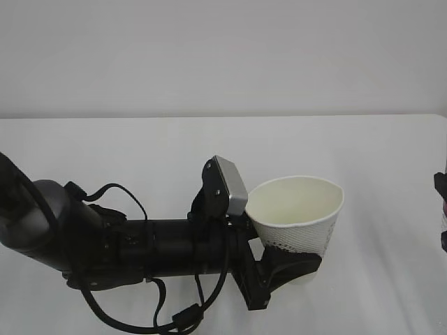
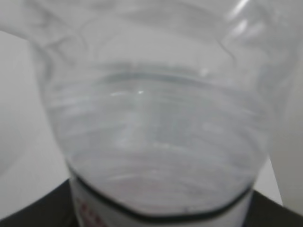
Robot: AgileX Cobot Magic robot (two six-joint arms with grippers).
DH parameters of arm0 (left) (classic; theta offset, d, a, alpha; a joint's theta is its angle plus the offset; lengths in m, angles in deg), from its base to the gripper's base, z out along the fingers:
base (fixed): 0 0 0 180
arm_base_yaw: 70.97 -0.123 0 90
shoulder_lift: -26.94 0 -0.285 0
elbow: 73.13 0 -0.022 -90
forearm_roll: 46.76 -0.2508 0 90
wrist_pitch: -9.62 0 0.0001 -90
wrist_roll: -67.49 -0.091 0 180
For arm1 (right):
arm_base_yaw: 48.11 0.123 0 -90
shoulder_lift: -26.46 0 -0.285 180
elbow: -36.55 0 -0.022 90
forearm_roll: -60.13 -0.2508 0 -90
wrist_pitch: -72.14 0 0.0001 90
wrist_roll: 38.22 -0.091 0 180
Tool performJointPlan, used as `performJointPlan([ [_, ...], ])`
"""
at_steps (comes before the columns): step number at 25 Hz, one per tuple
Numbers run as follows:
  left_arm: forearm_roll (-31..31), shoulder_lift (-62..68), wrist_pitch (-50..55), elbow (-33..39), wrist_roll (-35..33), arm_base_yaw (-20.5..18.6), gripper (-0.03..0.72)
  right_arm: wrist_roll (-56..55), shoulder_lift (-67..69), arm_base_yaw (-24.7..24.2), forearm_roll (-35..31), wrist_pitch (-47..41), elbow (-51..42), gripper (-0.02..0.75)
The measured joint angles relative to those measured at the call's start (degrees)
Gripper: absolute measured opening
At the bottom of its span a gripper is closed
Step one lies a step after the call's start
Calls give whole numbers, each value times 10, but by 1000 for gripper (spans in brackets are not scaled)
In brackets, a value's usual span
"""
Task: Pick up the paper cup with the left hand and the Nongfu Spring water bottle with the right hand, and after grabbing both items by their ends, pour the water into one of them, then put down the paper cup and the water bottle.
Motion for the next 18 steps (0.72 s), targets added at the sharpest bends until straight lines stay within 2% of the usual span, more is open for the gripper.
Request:
performJointPlan([
  [8, 0, 0, 0, 0, 0, 0, 498, 87, 0, 0, 0, 2, 0, 389],
  [18, 0, 0, 1, 0, 0, 8, 498, 129, 0, 0, 0, 23, 0, 389],
])
